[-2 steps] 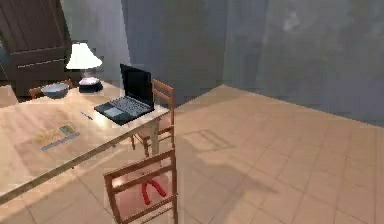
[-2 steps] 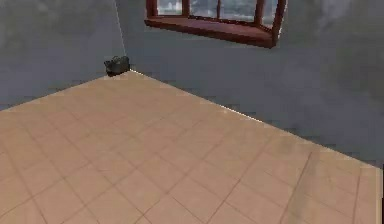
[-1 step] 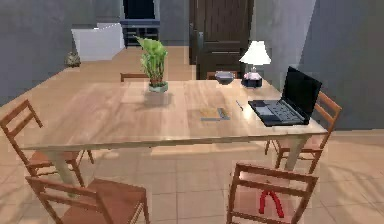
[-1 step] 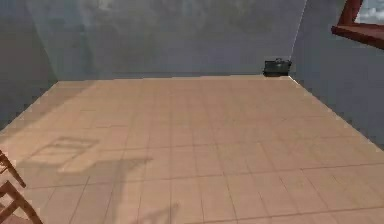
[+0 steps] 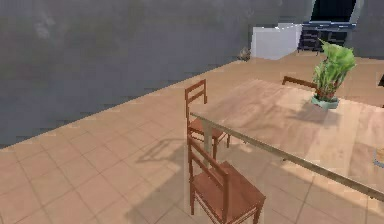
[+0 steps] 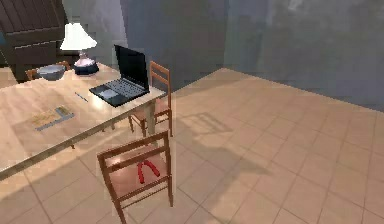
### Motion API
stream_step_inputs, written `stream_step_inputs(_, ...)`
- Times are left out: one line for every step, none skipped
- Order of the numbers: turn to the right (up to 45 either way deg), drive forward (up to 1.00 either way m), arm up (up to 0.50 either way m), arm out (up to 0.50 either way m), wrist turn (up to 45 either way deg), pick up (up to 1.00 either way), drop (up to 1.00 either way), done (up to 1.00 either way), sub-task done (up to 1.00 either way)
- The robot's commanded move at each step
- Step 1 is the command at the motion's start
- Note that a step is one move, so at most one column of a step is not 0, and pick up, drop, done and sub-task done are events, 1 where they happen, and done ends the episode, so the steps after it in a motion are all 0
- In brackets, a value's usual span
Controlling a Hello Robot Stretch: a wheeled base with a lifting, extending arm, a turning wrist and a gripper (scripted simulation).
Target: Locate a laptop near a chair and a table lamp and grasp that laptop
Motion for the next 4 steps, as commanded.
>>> stream_step_inputs(-18.0, 0.00, 0.00, 0.00, 0.0, 0.00, 0.00, 0.00, 0.00)
stream_step_inputs(45.0, 0.00, 0.00, 0.00, 0.0, 0.00, 0.00, 0.00, 0.00)
stream_step_inputs(9.0, 0.00, 0.00, 0.00, 0.0, 0.00, 0.00, 0.00, 0.00)
stream_step_inputs(0.0, 0.65, 0.00, 0.00, 0.0, 0.00, 0.00, 0.00, 0.00)
